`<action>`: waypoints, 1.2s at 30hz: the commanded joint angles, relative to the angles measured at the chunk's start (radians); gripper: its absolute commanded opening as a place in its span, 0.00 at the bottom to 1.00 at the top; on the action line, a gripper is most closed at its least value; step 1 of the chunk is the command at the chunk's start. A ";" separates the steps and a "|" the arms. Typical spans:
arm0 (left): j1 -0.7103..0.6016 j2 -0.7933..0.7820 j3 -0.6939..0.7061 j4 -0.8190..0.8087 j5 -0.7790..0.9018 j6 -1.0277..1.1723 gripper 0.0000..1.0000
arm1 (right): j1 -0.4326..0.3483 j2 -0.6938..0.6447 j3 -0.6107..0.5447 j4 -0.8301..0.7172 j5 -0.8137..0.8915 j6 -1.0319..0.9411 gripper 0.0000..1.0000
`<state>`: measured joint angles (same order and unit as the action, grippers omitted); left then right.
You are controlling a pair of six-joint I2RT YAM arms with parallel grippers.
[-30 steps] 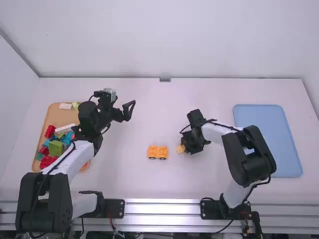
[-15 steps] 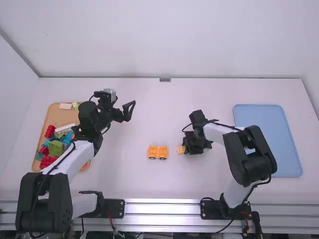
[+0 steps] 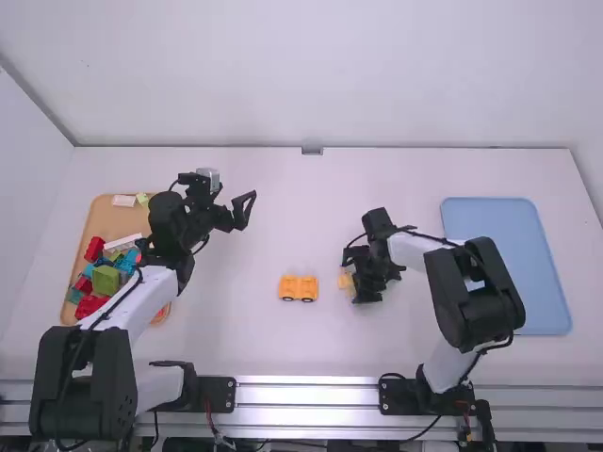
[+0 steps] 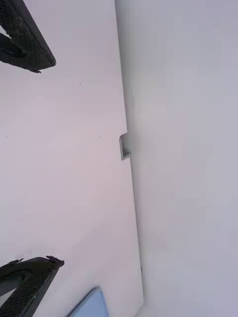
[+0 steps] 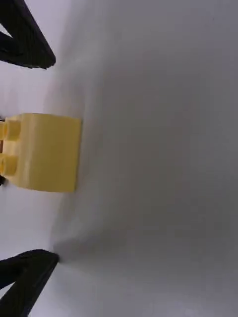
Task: Assemble lego blocks to make yellow taxi
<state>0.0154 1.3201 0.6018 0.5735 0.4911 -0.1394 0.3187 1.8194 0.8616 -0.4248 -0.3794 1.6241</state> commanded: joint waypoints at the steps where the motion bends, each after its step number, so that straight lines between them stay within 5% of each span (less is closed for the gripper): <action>1: -0.002 0.009 -0.014 0.007 0.017 -0.003 0.99 | 0.003 0.004 -0.011 -0.005 0.017 -0.011 0.99; 7: -0.002 0.009 -0.014 0.010 0.018 -0.003 0.99 | -0.043 0.004 0.011 -0.027 -0.027 -0.105 0.99; 14: -0.002 0.009 -0.014 0.010 0.016 -0.002 0.99 | -0.099 -0.013 0.199 -0.312 -0.016 -0.290 0.99; 18: -0.002 0.009 -0.014 0.010 0.014 -0.002 0.99 | -0.132 -0.020 0.391 -0.510 -0.018 -0.522 0.99; 23: -0.002 0.009 -0.014 -0.003 0.016 0.000 0.99 | -0.139 -0.021 0.628 -0.644 0.114 -1.160 0.99; 30: -0.002 0.009 -0.014 -0.064 0.018 0.117 0.99 | -0.116 -0.021 0.676 -0.366 0.652 -1.809 0.98; 33: -0.002 0.009 -0.014 -0.086 0.018 0.153 0.99 | -0.113 -0.021 0.676 -0.290 0.660 -1.944 0.98; 36: -0.002 0.009 -0.014 -0.096 -0.005 0.205 0.99 | -0.094 -0.021 0.676 -0.212 0.444 -2.159 0.98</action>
<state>0.0158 1.3201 0.6010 0.4782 0.4934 -0.0029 0.2058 1.8088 1.5249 -0.6399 0.1490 -0.2184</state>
